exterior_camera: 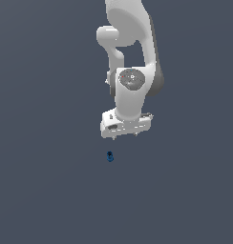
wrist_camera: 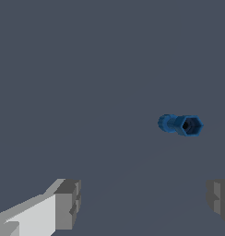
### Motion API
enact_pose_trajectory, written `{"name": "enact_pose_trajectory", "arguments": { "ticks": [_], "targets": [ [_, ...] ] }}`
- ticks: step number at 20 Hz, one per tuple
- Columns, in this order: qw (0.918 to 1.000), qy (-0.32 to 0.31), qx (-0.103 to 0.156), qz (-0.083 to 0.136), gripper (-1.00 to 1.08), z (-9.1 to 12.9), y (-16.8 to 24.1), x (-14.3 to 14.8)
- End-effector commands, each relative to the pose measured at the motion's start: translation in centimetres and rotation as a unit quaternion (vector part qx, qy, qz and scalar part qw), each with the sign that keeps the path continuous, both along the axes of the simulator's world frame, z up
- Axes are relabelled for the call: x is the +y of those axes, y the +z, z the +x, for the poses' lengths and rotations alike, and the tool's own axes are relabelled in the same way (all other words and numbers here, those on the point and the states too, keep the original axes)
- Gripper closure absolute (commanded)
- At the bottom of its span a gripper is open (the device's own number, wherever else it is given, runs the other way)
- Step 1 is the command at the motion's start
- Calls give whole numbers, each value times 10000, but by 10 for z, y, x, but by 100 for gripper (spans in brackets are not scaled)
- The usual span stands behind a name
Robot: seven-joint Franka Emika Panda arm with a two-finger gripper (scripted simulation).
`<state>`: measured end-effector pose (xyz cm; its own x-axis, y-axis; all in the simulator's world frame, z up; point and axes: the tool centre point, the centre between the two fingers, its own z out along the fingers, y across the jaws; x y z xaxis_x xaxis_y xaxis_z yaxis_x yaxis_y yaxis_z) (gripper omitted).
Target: Pick up the object and move it to a goal position.
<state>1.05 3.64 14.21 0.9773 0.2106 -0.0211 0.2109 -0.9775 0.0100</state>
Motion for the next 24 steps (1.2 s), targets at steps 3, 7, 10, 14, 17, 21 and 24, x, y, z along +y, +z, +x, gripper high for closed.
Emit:
{"name": "enact_pose_trajectory", "arguments": {
  "ticks": [3,7,10,14,17,21,24],
  "targets": [
    [9994,350,-12,15,-92,12,-9,-13],
    [9972,747,-28,34,-92,24,-21,-28],
    [9947,1022,-41,48,-92,32,-29,-39],
    [9913,1314,-56,64,-92,40,-37,-51],
    [9890,1476,-66,74,-92,45,-43,-58],
    [9867,1620,-75,82,-92,49,-47,-65],
    [9858,1673,-79,85,-92,50,-49,-67]
  ]
}}
